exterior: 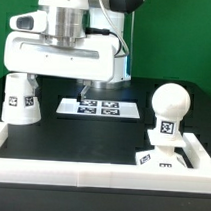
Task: Assemble lamp
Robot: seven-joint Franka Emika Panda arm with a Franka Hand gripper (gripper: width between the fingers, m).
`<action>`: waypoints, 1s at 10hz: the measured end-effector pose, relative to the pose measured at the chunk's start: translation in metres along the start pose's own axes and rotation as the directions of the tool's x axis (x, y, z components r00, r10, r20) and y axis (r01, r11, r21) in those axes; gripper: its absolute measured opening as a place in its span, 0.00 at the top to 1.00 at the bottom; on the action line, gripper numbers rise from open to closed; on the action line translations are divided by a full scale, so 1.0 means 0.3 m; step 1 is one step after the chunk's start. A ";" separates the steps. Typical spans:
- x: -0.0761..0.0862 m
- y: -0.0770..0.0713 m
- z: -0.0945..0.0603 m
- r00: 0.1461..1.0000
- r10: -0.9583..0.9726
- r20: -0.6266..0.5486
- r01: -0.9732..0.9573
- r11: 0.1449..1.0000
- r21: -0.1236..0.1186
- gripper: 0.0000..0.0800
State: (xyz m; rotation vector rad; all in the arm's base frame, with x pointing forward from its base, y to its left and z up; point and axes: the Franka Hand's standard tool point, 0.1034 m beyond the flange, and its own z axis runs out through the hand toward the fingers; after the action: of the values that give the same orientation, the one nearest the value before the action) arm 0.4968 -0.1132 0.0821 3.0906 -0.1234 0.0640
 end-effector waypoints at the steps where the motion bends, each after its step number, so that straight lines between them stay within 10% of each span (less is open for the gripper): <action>1: -0.004 0.010 0.001 1.000 0.005 0.002 -0.005 1.000 -0.001 0.13; 10: -0.079 0.147 -0.038 0.999 -0.052 -0.004 0.052 0.999 -0.004 0.13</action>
Offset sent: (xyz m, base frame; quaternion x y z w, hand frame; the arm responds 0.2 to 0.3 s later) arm -0.0290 -0.0239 0.0278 -0.0017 -0.0200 -0.0042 0.9998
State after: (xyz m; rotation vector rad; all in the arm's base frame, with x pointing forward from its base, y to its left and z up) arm 0.4690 -0.1546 0.0946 3.0871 -0.0431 0.0676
